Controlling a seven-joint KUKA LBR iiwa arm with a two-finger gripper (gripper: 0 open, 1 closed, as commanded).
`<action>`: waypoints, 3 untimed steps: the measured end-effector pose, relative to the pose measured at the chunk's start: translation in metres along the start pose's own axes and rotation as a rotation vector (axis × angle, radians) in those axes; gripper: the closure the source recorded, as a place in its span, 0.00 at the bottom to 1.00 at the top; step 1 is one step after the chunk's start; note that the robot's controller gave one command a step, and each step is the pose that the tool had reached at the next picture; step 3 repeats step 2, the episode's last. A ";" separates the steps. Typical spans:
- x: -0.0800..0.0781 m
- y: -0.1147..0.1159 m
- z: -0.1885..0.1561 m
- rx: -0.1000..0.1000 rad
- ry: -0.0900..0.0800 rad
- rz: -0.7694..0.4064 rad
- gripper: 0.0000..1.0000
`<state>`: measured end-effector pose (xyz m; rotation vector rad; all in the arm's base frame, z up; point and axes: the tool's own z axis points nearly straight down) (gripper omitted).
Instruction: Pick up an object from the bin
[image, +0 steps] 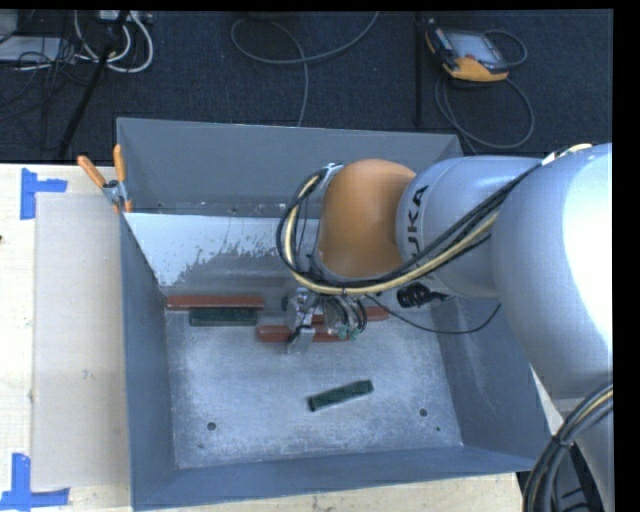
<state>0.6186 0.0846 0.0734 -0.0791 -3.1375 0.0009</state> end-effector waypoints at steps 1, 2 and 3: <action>0.002 0.000 -0.020 0.001 0.006 0.001 1.00; -0.001 0.000 -0.038 -0.001 -0.005 0.001 1.00; -0.001 0.000 -0.038 -0.001 -0.005 0.001 1.00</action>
Offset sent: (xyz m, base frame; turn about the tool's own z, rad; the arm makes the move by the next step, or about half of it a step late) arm 0.0001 0.0002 0.0352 0.0000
